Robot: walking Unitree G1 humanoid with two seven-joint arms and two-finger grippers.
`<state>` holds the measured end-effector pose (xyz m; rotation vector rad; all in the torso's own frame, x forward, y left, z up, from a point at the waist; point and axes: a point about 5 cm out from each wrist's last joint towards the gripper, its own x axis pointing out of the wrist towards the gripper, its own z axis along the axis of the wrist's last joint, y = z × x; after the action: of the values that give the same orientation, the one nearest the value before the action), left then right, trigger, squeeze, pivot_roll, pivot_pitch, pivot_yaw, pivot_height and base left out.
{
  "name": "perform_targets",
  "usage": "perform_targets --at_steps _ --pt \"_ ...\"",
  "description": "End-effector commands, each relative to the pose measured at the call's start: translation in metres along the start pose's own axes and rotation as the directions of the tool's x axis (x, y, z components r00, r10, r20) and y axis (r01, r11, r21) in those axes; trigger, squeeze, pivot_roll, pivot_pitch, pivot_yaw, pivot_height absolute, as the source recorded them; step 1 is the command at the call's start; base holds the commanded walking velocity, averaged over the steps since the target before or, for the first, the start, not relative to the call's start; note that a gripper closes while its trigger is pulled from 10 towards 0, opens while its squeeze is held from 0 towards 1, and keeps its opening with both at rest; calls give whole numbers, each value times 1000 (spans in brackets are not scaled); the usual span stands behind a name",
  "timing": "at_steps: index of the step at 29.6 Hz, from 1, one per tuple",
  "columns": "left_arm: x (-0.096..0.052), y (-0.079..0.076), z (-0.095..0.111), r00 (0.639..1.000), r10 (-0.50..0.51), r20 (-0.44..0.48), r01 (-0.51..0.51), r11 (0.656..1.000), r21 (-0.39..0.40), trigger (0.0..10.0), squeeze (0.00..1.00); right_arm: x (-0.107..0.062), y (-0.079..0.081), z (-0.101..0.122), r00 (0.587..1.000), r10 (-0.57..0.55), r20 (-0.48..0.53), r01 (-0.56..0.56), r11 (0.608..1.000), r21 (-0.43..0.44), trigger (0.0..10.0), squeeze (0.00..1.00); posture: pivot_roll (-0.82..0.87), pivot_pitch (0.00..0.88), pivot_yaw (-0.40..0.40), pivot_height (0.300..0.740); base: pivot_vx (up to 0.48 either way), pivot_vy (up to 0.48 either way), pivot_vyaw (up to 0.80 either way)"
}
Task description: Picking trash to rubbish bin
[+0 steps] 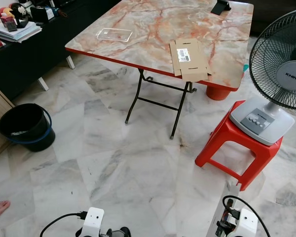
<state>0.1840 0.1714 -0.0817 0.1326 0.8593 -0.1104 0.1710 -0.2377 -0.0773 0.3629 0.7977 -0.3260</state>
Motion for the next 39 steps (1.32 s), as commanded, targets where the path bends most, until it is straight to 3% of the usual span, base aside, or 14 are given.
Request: perform_targets --at_steps 1,4,10,21,25,39 --pt "-3 -2 -14 999 8 -50 -9 1000 -15 10000 0 0 -1 0 1000 -1 -15 0 999 -35 10000 0 -24 122 -23 740 0 0 0" --pt "-3 -3 -14 999 21 -46 -23 999 -38 10000 0 4 6 16 999 39 28 -38 998 -45 10000 0 -42 143 -38 740 0 0 0" --pt "-2 -8 -14 998 18 -53 -20 999 -35 10000 0 8 11 27 998 58 36 -55 995 -78 10000 0 -48 167 -81 740 0 0 0" --pt "-7 14 -17 993 117 -27 -119 988 -95 10000 0 7 16 17 999 49 3 -48 997 -61 10000 0 21 170 -44 740 0 0 0" --pt "-10 24 -24 988 140 -68 -146 986 -82 10000 0 7 21 13 999 47 11 -47 999 -22 10000 0 -2 150 -19 740 0 0 0" --pt "-2 17 -5 993 116 -23 -118 988 -103 10000 0 8 19 17 998 53 15 -52 997 -54 10000 0 -6 120 -31 740 0 471 0"
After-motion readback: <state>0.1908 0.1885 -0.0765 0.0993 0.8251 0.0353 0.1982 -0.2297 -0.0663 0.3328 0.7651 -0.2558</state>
